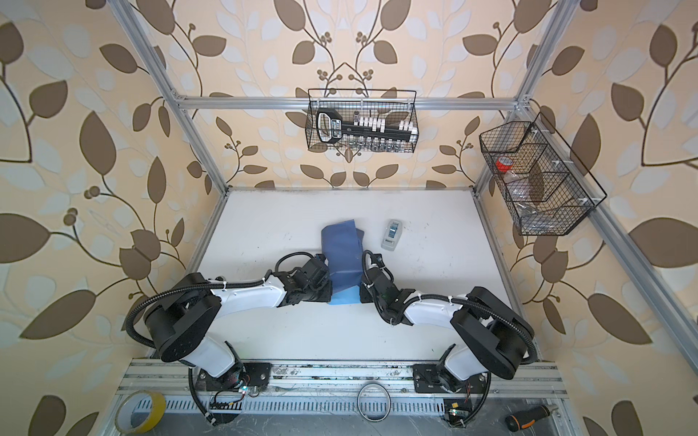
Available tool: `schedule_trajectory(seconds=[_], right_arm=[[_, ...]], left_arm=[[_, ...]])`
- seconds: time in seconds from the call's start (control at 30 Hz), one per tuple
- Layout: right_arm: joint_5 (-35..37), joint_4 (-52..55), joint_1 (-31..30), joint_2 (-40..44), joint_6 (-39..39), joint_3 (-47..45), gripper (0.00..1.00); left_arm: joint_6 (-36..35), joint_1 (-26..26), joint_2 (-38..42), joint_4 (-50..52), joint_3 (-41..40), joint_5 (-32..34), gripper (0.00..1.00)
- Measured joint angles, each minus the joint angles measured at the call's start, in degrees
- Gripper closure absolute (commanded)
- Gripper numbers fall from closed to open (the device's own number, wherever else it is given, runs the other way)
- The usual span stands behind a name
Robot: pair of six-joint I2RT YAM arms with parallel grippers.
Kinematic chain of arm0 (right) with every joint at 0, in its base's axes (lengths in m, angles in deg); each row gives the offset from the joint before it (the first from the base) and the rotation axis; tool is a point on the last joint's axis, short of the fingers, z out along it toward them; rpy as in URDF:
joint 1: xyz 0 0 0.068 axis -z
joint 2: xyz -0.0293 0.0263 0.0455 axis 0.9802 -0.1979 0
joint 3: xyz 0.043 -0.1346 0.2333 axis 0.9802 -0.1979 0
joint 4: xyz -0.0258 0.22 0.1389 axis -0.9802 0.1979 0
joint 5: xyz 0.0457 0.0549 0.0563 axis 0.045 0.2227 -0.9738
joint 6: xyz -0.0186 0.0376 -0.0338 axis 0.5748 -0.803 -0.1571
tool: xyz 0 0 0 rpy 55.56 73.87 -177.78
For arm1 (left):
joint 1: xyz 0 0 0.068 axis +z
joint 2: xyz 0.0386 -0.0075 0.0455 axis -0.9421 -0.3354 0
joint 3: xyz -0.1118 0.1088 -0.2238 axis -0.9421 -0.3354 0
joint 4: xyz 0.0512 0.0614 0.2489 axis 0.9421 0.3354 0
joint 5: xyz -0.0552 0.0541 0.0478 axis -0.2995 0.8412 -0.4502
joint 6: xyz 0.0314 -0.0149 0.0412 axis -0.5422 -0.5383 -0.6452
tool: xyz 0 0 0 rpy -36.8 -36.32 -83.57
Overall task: Wrap a gift box in wrapping paper
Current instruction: Fold the third fold of the wrapping paper on the gift box.
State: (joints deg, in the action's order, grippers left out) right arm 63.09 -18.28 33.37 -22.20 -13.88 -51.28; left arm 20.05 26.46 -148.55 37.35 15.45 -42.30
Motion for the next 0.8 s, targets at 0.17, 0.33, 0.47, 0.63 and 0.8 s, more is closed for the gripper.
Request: schedule_trajectory(seconds=[0.17,0.33,0.47,0.63,0.8], right_arm=[[-0.2,0.1,-0.6,0.2,-0.5,-0.8,0.70],[-0.2,-0.2,-0.7,-0.5,-1.0,-1.2,0.80],[-0.1,-0.6,-0.7,-1.6,-1.0,-1.2,0.89],[0.2,-1.0,-0.6,-2.7,-0.9,-1.0,1.00],[0.3,-1.0,-0.5,-3.3,-1.0,-0.6,1.00]], left_arm=[[0.1,0.0,0.0,-0.1,0.0,0.0,1.00],[0.2,0.0,-0.6,-0.2,0.5,-0.1,1.00],[0.1,0.0,-0.7,-0.1,0.7,-0.1,1.00],[0.1,0.0,-0.7,0.0,0.9,-0.1,1.00],[0.1,0.0,-0.7,0.0,0.9,0.0,1.00]])
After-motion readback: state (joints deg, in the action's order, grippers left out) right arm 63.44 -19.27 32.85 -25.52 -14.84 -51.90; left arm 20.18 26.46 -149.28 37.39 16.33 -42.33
